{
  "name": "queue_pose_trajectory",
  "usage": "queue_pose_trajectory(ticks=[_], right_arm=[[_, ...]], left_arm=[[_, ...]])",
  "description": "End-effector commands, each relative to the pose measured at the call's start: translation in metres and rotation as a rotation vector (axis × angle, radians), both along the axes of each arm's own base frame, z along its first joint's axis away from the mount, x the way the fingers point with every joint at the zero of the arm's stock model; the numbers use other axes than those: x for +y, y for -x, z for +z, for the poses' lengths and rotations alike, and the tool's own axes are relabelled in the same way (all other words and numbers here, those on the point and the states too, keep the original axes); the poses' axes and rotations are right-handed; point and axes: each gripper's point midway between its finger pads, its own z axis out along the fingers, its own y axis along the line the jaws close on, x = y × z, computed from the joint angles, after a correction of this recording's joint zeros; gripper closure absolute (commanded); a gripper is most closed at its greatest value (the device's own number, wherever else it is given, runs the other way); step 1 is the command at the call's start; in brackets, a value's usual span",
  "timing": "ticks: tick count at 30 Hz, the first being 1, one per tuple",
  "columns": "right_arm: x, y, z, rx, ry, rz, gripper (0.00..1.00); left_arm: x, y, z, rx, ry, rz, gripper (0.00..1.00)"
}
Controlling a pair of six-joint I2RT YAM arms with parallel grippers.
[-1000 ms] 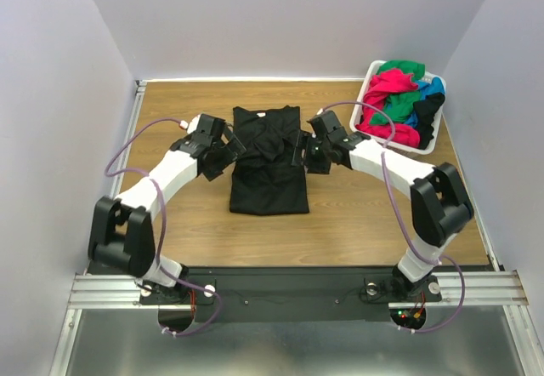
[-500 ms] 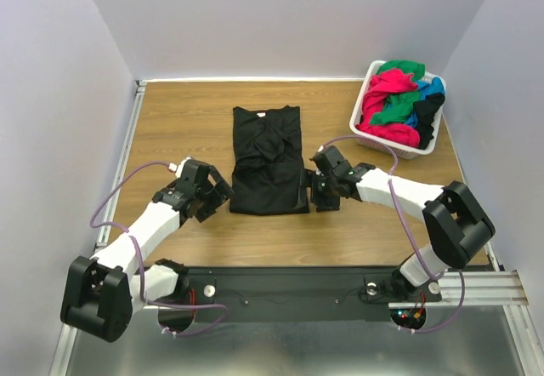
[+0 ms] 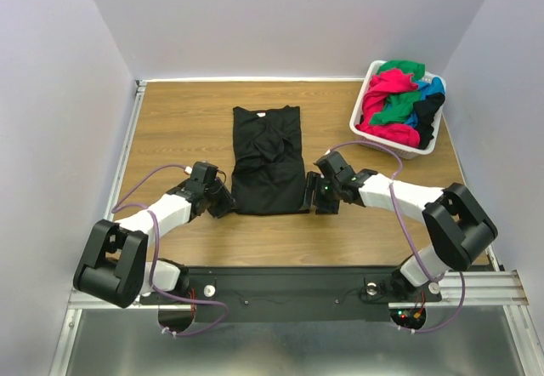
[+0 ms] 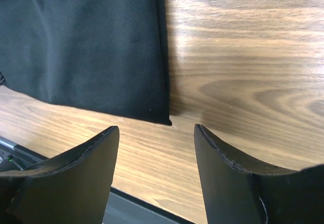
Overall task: Fold and stack the t-shirts
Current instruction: Fold the tshirt
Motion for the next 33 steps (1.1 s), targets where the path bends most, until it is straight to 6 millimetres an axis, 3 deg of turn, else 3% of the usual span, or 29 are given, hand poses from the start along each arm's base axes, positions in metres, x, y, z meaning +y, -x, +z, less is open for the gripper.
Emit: queue_pose_trajectory(ticks=[1,5,8,9,13,15,16,17,24,26,33], right_arm=[[0.009,-0.008,-0.002,-0.012,-0.030,-0.009,0.34],[0.008,-0.006,-0.011,0.011,-0.020,-0.013,0.36],[0.006,-0.006,-0.016,0.016,-0.010,-0.021,0.40],[0.007,-0.007,-0.017,0.017,-0.010,-0.027,0.45],[0.013,-0.004,-0.016,0.031,-0.039,-0.012,0.67],[0.014,-0.003,-0.015,0.033,-0.048,0.001,0.81],[0.014,-0.001,-0.013,0.032,-0.052,0.010,0.95],[0.014,0.000,-0.010,0.029,-0.061,0.012,0.99],[0.016,0.028,0.028,0.030,-0.203,0.047,1.00],[0.013,0.037,0.038,0.033,-0.224,0.048,0.99],[0.012,0.023,0.084,-0.071,-0.238,0.024,1.00]], left_arm=[[0.000,-0.001,-0.003,-0.016,0.003,-0.010,0.68],[0.003,0.006,-0.011,0.008,-0.005,-0.006,0.76],[0.005,0.009,-0.015,0.017,-0.012,-0.003,0.87],[0.005,0.009,-0.016,0.019,-0.015,-0.001,1.00],[0.004,0.009,-0.016,0.023,-0.016,-0.016,1.00],[0.003,0.007,-0.014,0.017,-0.011,-0.020,1.00],[0.002,0.008,-0.012,0.015,-0.006,-0.025,1.00],[0.000,0.007,-0.011,0.012,0.000,-0.033,1.00],[0.005,0.031,0.017,-0.012,0.024,-0.051,1.00],[0.007,0.035,0.034,-0.049,0.036,-0.049,1.00],[0.009,0.016,0.093,-0.185,0.049,-0.012,1.00]])
